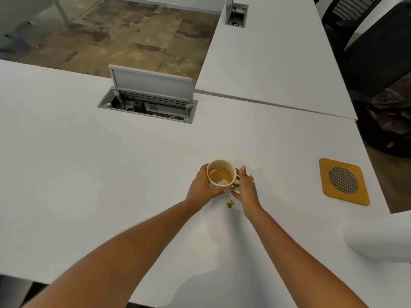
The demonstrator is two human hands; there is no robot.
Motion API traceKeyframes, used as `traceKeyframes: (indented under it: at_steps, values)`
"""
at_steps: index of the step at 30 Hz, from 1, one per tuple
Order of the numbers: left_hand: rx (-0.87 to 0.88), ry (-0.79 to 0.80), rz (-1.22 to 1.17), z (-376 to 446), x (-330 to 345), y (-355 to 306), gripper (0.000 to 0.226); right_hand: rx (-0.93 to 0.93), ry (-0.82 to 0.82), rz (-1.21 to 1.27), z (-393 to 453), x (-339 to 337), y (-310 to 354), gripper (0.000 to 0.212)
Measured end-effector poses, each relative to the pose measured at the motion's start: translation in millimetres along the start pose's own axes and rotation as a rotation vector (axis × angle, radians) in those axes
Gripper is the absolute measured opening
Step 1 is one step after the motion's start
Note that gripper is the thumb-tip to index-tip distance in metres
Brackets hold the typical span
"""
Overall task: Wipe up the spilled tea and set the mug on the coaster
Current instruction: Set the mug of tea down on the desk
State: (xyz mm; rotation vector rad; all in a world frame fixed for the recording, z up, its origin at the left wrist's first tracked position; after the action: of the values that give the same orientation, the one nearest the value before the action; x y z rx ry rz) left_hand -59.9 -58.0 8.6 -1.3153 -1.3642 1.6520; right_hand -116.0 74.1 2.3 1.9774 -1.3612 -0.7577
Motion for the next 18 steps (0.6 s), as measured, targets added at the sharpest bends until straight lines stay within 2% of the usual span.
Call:
traceKeyframes:
  at_steps: [8,18]
  values:
    - [-0.035,-0.166,-0.013,-12.1,-80.9,21.8,0.075,-0.022,0.197,-0.072,-6.9,86.6,21.9,0.042]
    - [-0.059,-0.243,0.04,-15.3,-143.8,44.5,0.082,0.001,0.278,-0.155,-3.0,157.6,26.7,0.052]
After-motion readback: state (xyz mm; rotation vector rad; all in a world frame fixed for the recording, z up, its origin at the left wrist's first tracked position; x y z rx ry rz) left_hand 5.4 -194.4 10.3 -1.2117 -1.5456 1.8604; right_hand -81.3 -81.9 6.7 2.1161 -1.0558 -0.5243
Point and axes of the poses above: each hand's wrist, its own z-axis towards the middle knuckle, its own x-axis out of the palm, y = z × x, the point moved 7 cm from there along z, towards the middle knuckle, and after that the axes turned 9 degrees about x, right-handed, at the moved point
